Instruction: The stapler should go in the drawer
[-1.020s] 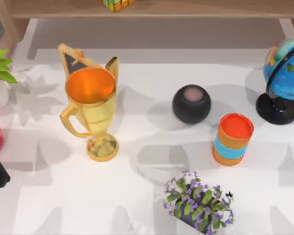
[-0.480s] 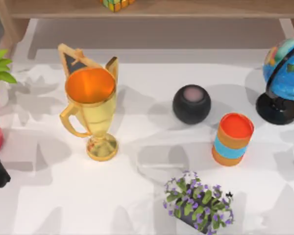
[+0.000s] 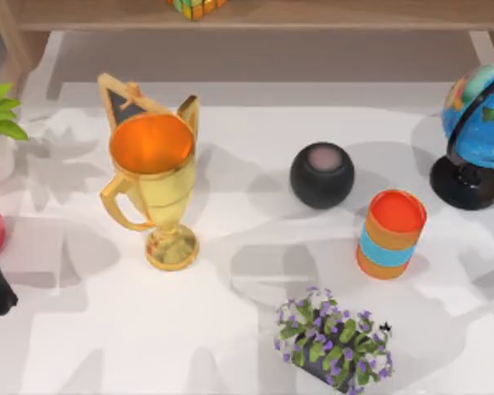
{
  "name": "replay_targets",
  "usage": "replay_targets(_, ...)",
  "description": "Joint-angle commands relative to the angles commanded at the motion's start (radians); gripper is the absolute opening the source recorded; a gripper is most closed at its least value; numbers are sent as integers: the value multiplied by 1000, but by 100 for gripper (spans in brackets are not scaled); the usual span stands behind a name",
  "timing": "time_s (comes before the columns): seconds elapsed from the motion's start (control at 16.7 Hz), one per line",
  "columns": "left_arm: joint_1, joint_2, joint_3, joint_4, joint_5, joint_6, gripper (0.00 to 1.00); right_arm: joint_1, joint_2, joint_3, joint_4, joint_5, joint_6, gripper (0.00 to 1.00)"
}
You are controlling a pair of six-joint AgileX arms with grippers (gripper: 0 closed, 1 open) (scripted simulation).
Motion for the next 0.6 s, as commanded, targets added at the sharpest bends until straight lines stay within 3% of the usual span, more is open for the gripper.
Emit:
replay_targets(0.3, 0, 0, 0, 0, 0, 0, 100, -3, 207, 148, -111, 2, -65, 100)
replay_targets(0.6, 0, 0, 0, 0, 0, 0, 100, -3, 223, 160, -120, 2, -71, 100)
